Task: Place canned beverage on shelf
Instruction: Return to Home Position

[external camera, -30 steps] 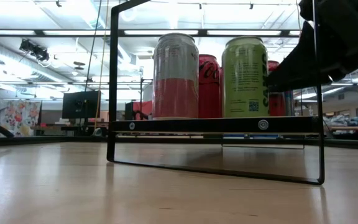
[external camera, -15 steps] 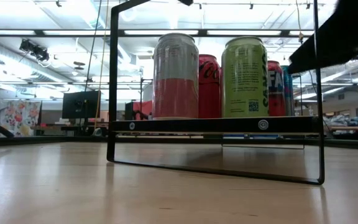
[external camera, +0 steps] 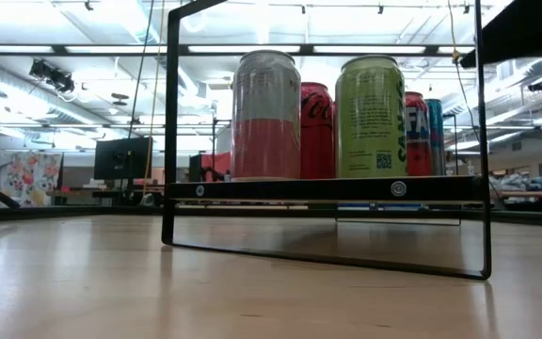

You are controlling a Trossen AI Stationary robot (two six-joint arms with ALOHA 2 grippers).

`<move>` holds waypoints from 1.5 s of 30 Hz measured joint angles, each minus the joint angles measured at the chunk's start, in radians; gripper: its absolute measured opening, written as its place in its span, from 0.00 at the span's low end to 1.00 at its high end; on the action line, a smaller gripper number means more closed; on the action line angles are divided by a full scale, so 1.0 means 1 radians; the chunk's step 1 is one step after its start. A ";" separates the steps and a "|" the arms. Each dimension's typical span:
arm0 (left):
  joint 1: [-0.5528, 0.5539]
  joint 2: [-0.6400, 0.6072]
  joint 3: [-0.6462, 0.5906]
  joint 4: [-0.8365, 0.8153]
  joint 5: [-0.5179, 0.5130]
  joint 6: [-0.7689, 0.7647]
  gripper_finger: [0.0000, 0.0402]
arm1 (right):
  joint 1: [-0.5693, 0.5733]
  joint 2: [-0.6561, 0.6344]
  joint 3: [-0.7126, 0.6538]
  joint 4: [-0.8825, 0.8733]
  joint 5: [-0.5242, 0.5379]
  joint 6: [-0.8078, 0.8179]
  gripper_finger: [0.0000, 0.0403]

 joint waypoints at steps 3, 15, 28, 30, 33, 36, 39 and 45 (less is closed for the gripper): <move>0.016 -0.081 -0.129 0.092 0.001 -0.002 0.99 | -0.018 -0.067 -0.001 -0.013 0.004 -0.057 0.86; 0.106 -0.444 -0.508 0.315 0.002 -0.038 0.99 | -0.101 -0.464 -0.281 0.359 -0.134 -0.433 0.86; 0.219 -0.713 -0.837 0.610 0.004 -0.077 0.99 | -0.299 -0.846 -0.539 0.759 -0.425 -0.838 0.86; 0.230 -0.754 -0.863 0.610 0.006 -0.084 0.99 | -0.320 -0.894 -0.540 0.742 -0.451 -0.863 0.86; 0.236 -0.811 -0.892 0.614 0.005 -0.088 0.99 | -0.348 -0.975 -0.540 0.693 -0.462 -0.898 0.86; 0.236 -0.863 -0.928 0.603 0.005 -0.087 0.99 | -0.374 -1.048 -0.539 0.643 -0.466 -0.913 0.86; 0.236 -0.908 -0.962 0.595 0.005 -0.087 0.99 | -0.393 -1.124 -0.539 0.605 -0.472 -0.924 0.86; 0.236 -0.968 -1.012 0.598 0.005 -0.050 0.99 | -0.428 -1.266 -0.539 0.538 -0.475 -0.957 0.86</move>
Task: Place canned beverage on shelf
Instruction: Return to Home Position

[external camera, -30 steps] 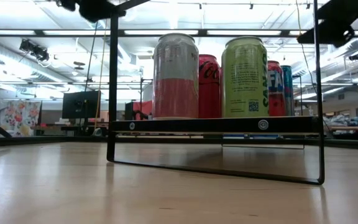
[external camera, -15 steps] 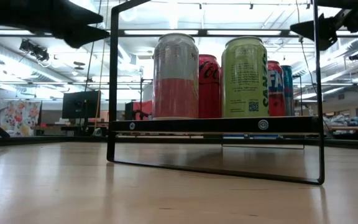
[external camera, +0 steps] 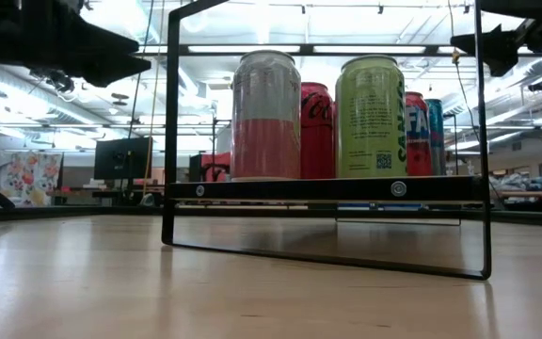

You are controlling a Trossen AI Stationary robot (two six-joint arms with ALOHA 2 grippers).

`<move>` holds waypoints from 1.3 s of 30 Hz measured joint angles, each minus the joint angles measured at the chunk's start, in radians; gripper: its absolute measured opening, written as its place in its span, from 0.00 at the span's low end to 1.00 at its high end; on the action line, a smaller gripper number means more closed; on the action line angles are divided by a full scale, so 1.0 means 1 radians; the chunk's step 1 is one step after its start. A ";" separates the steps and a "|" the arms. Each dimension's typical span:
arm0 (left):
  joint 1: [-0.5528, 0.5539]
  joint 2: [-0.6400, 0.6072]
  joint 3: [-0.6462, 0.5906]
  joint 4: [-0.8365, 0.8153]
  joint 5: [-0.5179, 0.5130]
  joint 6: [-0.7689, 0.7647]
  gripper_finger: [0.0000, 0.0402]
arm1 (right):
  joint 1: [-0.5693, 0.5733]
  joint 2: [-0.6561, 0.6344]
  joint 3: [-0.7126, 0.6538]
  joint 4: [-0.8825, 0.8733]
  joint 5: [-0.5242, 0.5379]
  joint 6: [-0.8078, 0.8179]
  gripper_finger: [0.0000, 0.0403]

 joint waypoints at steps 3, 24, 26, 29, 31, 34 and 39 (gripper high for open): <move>0.001 -0.026 -0.014 -0.005 0.014 0.021 0.99 | -0.019 -0.024 0.002 -0.017 -0.001 0.010 0.86; 0.037 -0.052 -0.150 0.270 0.071 -0.030 0.92 | -0.077 -0.023 -0.233 0.267 -0.013 0.131 0.86; 0.037 -0.052 -0.150 0.270 0.071 -0.040 0.92 | -0.077 -0.023 -0.253 0.293 0.000 0.144 0.86; 0.037 -0.052 -0.150 0.260 0.071 -0.102 0.92 | -0.077 -0.019 -0.257 0.288 0.019 0.198 0.86; 0.037 -0.051 -0.150 0.251 0.071 -0.156 0.92 | -0.077 -0.019 -0.257 0.288 0.019 0.237 0.86; 0.037 -0.052 -0.150 0.254 0.071 -0.171 0.92 | -0.077 -0.019 -0.257 0.290 0.016 0.288 0.86; 0.037 -0.052 -0.150 0.254 0.071 -0.165 0.92 | -0.077 -0.018 -0.257 0.290 0.011 0.307 0.86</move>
